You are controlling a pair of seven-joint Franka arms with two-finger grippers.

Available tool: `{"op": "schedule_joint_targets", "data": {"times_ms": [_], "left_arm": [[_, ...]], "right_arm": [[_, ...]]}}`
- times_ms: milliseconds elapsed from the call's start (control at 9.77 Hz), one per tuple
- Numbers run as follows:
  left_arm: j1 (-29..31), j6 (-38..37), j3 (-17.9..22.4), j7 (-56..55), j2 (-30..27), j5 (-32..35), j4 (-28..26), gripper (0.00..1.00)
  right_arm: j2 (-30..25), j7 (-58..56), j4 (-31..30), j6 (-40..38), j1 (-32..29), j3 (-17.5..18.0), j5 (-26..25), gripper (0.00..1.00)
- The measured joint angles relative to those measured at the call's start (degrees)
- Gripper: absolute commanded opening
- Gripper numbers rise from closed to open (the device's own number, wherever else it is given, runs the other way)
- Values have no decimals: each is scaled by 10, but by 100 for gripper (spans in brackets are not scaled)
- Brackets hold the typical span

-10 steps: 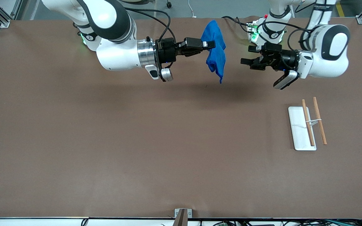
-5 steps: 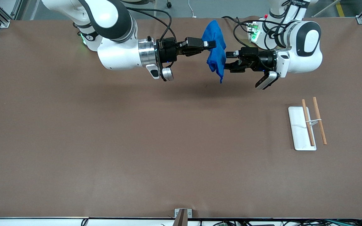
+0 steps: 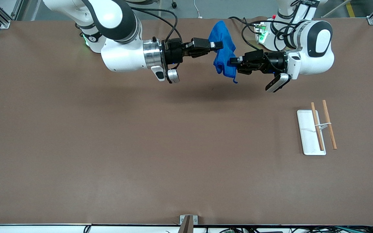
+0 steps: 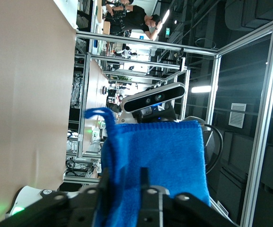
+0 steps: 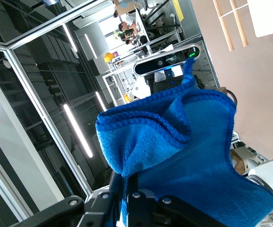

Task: Right arm passes towel to left arm to hang
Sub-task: 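Grasp the towel with the left gripper while the right gripper releases, then drape the towel over the wooden dowels with the left gripper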

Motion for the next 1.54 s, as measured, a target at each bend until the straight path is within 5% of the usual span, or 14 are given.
{"op": "schedule_joint_targets", "data": {"times_ms": [205,307,409,614,717,1126,1535], "left_arm": [[4,0,8,0,-7,0,0,0],[5,0,15,0,-10,0,0,0],[5,0,20,0,-12,3,2,0],[5,0,28,-22,-12,64,21,0],[5,0,42,-39,-12,121,38,0],[8,3,126,-90,-7,422,133,0],[13,14,223,-90,96,578,257,0]], "right_arm": [[0,-1,0,0,0,0,0,0],[0,-1,0,0,0,0,0,37],[0,-1,0,0,0,0,0,99],[0,-2,-4,11,-1,-2,-38,100],[1,17,-6,15,-9,-4,-107,100],[-12,230,-7,9,-79,-19,-526,100],[-58,277,-20,-58,-96,-151,-828,100]]}}
